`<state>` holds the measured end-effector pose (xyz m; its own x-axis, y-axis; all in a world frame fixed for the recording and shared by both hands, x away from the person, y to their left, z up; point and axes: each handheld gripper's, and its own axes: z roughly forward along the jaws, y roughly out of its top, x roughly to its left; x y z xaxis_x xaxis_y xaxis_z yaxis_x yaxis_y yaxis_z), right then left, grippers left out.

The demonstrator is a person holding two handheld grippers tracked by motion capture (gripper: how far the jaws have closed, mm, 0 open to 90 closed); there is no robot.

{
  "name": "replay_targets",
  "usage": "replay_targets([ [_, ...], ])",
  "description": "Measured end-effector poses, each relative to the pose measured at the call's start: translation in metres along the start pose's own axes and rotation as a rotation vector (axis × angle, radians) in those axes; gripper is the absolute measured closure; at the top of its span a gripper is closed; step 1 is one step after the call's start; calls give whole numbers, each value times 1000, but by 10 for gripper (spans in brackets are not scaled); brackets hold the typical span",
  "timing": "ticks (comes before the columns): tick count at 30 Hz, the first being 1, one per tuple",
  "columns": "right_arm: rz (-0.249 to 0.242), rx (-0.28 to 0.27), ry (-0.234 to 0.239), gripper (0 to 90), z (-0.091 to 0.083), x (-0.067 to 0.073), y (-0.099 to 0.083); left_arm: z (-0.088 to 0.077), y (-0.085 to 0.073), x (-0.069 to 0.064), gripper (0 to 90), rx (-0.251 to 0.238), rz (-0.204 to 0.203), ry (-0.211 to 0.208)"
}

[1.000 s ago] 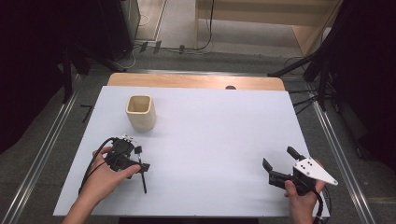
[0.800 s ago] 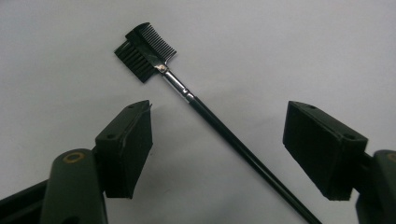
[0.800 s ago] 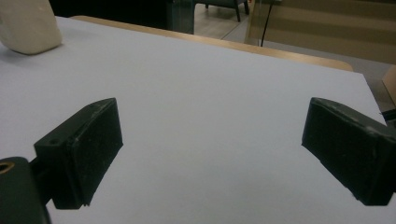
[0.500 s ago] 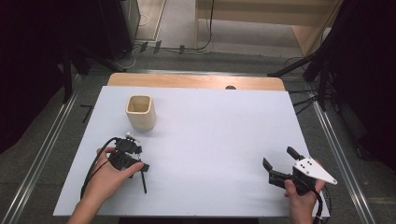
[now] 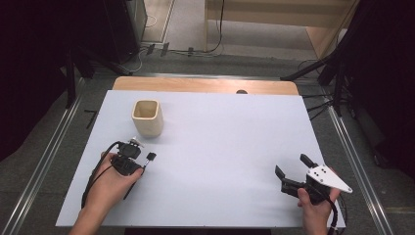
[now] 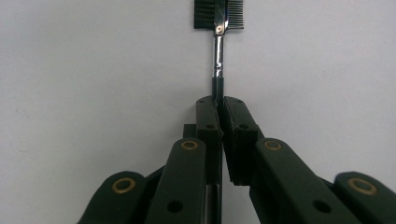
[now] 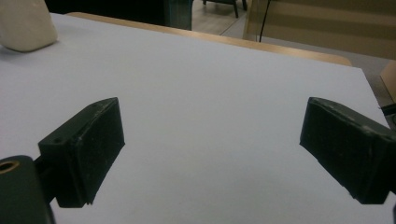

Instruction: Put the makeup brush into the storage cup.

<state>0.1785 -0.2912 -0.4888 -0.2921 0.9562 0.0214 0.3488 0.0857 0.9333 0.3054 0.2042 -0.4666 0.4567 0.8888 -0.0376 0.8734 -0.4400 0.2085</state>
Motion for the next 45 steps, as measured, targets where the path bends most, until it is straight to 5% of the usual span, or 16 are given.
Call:
replay_targets([
  [3,-2,2,-1,72,0,0,0,0,-1,-2,869,-7,22,11],
  [13,-3,2,6,72,1,1,-1,-3,-6,7,869,-66,7,-24],
  [19,-3,1,6,72,1,1,-1,-13,-9,15,869,-140,-23,-68],
  [24,-4,4,7,72,2,1,-1,-18,-10,17,869,-171,-30,-64],
  [39,-1,1,10,72,2,1,-2,-39,-15,24,869,-357,-59,-149],
  [45,1,2,9,72,2,1,-2,-49,-19,25,869,-464,-54,-143],
])
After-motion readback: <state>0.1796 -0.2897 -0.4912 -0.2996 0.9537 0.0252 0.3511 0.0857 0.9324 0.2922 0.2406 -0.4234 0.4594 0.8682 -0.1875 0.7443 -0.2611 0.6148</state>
